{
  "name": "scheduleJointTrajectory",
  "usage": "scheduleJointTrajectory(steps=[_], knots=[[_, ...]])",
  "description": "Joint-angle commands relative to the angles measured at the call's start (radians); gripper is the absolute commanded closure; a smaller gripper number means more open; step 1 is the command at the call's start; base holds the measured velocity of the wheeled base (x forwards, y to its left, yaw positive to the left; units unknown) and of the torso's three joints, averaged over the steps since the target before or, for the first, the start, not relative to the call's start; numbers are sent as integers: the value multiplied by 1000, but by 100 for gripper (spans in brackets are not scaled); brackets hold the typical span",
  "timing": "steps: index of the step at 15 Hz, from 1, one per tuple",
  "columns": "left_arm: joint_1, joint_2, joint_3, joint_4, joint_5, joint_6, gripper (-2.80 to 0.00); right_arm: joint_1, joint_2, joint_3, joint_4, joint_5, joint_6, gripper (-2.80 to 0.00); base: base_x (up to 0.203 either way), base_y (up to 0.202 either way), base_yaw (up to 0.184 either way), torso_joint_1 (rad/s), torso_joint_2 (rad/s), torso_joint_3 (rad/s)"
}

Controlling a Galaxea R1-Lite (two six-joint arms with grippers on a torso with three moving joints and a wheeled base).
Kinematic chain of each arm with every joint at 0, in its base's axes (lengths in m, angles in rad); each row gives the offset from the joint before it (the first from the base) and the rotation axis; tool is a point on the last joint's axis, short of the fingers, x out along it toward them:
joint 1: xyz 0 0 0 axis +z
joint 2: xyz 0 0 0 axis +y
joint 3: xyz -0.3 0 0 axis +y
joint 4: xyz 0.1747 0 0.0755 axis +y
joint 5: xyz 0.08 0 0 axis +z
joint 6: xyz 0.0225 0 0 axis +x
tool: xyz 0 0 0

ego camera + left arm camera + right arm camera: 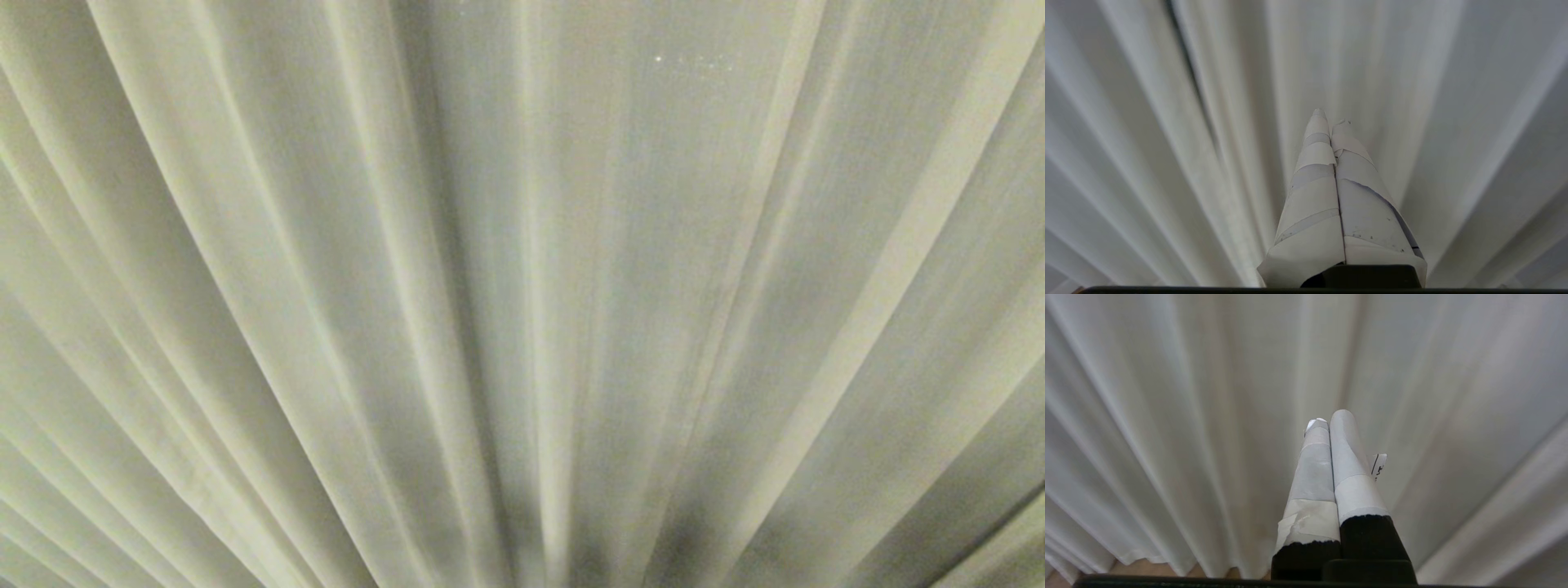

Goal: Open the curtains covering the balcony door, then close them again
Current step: Close the outer curtains on both sides

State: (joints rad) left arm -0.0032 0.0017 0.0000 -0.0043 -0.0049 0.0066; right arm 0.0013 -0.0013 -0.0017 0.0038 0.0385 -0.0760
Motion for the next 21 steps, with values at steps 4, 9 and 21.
scheduleJointTrajectory(steps=[4, 9, 21], knots=[[0, -2, 0, -2, 0, 0, 0, 0, 1, 0, 1, 1, -2, 0, 0, -191, 1, 1, 3, 1], [0, -2, 0, -2, 0, 0, 0, 0, 1, 0, 2, 1, -1, 0, 0, -191, 0, 4, 0, 5], [0, -2, 0, 0, 0, -2, 0, 0, 1, 0, 1, 1, -1, 0, 0, -100, 0, 2, 2, 2]])
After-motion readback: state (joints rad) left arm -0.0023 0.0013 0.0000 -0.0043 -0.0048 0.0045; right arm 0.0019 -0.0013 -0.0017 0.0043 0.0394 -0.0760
